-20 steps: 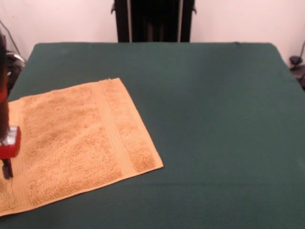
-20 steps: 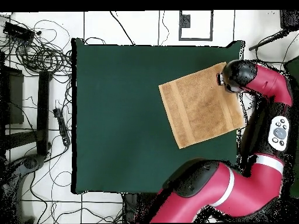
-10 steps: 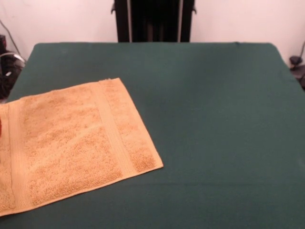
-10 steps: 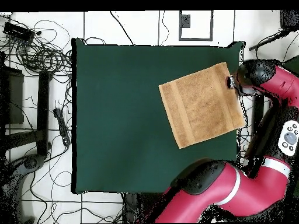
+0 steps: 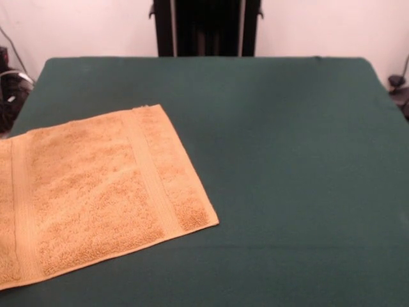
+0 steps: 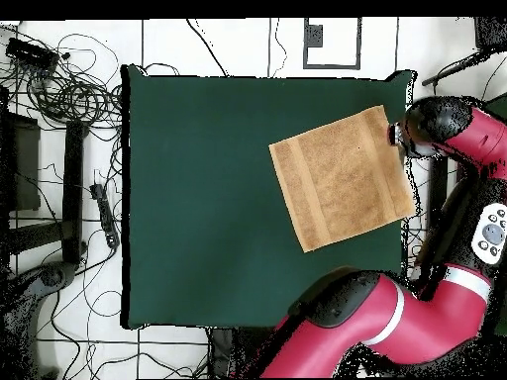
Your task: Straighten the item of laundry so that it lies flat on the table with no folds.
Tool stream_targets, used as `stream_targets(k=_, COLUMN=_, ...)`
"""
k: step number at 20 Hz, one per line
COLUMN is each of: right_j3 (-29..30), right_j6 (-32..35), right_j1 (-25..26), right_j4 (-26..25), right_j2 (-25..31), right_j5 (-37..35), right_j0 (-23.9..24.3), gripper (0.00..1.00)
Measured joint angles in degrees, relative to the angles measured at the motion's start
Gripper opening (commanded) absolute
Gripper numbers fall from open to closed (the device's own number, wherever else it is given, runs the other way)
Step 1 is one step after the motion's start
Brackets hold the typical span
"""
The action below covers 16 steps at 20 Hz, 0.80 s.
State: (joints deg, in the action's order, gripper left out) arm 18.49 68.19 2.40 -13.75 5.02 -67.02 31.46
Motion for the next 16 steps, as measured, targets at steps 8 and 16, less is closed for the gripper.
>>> stream_targets(k=8, right_j3=-3.89, right_j6=0.00, right_j1=1.14, right_j4=0.00, right_j2=0.01, right_j5=-0.36, right_j0=0.00, gripper=1.00)
stream_targets(k=16, right_j3=-5.70, right_j6=0.00, right_j1=1.32, right_j4=0.00, right_j2=0.01, right_j5=-0.36, right_j0=-0.01, gripper=1.00)
